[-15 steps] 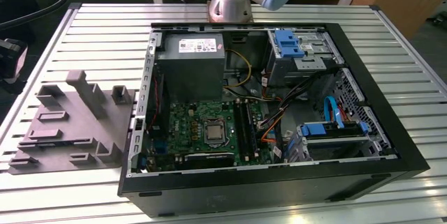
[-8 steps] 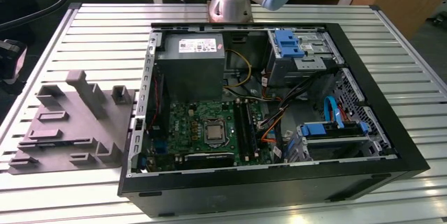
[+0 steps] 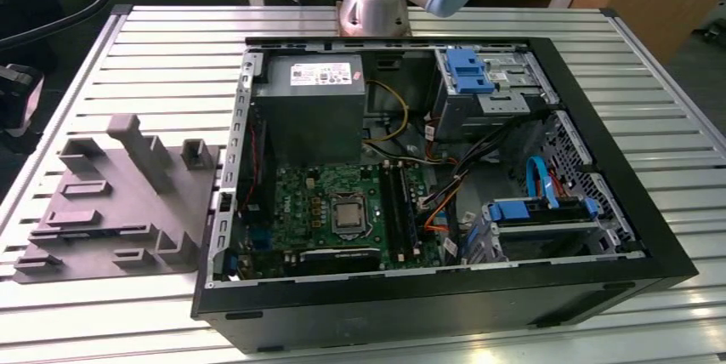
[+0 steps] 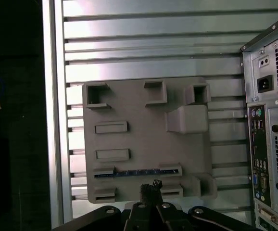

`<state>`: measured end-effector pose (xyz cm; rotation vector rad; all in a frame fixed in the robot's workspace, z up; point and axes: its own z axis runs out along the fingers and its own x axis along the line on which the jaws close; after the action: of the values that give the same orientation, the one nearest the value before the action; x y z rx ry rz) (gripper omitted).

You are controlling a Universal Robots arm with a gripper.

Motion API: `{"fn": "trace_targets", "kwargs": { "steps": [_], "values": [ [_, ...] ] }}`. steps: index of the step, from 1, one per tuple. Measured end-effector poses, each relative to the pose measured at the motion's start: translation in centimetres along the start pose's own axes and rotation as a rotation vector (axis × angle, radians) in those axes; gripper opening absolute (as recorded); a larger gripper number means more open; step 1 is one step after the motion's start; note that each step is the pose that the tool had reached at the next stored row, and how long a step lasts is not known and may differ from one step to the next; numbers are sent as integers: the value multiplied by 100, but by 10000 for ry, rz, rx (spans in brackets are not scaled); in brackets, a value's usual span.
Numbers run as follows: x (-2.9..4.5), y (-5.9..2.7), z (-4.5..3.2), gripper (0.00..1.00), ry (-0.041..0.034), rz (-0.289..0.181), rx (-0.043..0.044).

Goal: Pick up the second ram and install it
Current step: 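Pick up the second ram and move it above second insertion slot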

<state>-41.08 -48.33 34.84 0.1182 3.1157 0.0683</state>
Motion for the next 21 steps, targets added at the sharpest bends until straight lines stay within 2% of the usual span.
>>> {"fn": "trace_targets", "kwargs": {
  "steps": [3, 21],
  "values": [
    [0, 0, 0, 10, 11, -199, -3],
    [1, -1, 22, 10, 155, -3467, -74]
  ]
}}
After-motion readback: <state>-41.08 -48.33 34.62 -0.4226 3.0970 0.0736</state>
